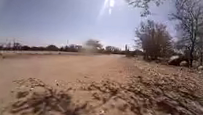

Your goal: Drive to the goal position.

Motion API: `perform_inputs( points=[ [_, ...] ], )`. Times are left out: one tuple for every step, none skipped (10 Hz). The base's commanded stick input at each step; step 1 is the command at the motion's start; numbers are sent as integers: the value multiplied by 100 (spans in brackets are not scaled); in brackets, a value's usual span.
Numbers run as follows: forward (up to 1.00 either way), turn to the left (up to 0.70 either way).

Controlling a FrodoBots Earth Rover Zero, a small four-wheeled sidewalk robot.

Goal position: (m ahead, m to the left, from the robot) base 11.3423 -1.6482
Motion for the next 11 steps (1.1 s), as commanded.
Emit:
perform_inputs(
  points=[
    [100,0],
    [100,0],
    [100,0],
    [100,0],
    [100,0],
    [100,0],
    [100,0],
    [100,0],
    [100,0],
    [100,0],
    [100,0]
  ],
)
